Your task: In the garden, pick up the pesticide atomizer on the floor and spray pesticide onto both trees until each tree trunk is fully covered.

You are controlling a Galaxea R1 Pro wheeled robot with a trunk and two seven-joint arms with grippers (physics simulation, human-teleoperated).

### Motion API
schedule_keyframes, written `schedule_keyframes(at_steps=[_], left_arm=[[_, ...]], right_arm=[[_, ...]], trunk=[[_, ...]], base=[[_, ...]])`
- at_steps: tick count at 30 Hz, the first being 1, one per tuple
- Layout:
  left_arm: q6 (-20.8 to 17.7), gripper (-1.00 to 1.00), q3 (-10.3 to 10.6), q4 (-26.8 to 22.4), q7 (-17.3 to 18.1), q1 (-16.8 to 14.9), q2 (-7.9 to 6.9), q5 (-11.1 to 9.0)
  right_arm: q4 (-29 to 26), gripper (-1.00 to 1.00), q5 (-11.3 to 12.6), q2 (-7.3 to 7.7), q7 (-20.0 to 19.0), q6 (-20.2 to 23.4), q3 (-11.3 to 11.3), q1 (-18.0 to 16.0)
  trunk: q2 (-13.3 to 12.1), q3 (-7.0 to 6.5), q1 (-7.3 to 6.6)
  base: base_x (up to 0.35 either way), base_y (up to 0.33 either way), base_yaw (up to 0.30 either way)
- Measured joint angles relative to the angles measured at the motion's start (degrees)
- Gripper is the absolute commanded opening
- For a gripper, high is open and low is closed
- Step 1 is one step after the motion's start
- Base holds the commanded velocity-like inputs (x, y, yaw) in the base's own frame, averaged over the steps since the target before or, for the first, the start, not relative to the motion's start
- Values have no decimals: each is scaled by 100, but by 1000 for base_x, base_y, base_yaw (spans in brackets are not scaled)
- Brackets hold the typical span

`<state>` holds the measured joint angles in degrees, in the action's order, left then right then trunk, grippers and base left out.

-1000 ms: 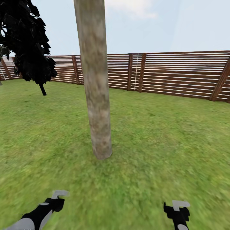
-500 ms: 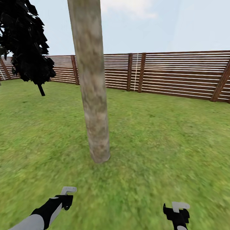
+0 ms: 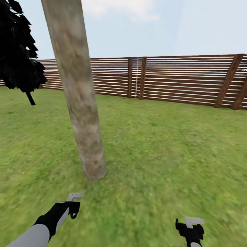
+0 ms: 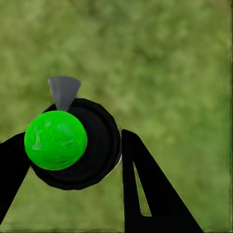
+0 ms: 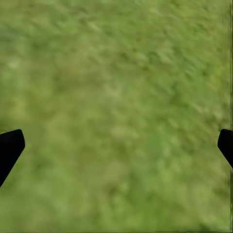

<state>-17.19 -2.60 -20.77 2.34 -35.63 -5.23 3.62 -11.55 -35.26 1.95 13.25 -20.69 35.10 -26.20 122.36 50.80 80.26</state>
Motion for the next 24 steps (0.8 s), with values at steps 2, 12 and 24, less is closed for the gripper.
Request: schedule_keyframes(at_steps=[2, 12, 24], left_arm=[[-192, -100, -7, -196, 3, -2, 3, 3], [-319, -100, -5, -928, 12, -31, 11, -13], [-784, -100, 12, -989, 74, -226, 253, -6]], right_arm=[[0, 100, 0, 0, 0, 0, 0, 0], [2, 100, -7, -8, 2, 0, 0, -1], [2, 100, -26, -1, -11, -3, 0, -1]], trunk=[[0, -1, 0], [0, 0, 0], [0, 0, -3]], base=[[5, -10, -258], [0, -1, -93], [105, 0, 0]])
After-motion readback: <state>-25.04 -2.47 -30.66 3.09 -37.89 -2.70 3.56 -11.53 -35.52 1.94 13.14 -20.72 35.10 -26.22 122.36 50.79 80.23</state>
